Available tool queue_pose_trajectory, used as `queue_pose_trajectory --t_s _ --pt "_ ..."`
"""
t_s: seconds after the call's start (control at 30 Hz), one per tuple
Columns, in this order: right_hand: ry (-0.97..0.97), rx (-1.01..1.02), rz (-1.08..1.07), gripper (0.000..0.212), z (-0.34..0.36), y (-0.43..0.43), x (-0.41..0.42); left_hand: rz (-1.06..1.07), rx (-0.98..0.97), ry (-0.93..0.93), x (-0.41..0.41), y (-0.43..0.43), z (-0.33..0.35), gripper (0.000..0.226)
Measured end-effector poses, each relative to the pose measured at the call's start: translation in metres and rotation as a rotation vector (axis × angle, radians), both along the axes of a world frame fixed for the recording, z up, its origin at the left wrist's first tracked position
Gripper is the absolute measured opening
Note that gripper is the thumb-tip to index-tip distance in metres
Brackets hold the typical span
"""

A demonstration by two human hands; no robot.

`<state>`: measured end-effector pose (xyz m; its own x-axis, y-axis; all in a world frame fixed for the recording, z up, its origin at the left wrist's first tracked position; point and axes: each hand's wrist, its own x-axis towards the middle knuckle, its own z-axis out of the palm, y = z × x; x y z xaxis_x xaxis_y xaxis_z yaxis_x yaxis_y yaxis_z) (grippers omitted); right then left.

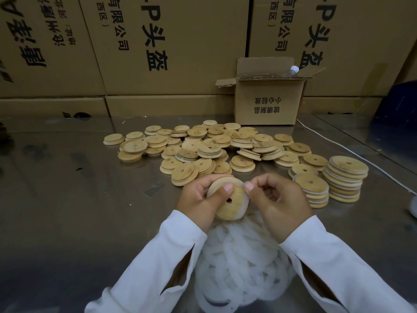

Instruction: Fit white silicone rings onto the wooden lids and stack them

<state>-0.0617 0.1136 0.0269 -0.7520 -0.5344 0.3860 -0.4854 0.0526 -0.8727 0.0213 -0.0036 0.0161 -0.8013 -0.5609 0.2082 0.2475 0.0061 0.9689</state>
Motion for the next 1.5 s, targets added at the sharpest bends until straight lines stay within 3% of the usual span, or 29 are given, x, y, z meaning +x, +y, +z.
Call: queue_pose_trajectory --t_s 0.23,0.53,0.63,1.07,1.5 --pt "0.125 0.012 -0.063 0.009 -0.008 -0.003 0.007 0.112 0.164 0.024 -0.003 0.000 -0.005 0.011" --pt "0.371 0.086 -0.205 0.010 -0.008 0.002 0.004 0.026 0.190 0.004 -0.003 0.002 -0.006 0.040" --pt "0.431 0.125 -0.234 0.012 -0.005 0.004 0.003 0.039 0.170 0.010 -0.003 0.001 -0.004 0.039" --pt "0.150 0.143 -0.195 0.023 -0.006 0.003 -0.005 0.030 -0.059 -0.020 0.001 -0.002 0.003 0.031" --pt "0.008 0.026 0.009 0.012 0.001 0.004 -0.005 0.111 0.115 0.039 -0.001 -0.011 -0.006 0.028"
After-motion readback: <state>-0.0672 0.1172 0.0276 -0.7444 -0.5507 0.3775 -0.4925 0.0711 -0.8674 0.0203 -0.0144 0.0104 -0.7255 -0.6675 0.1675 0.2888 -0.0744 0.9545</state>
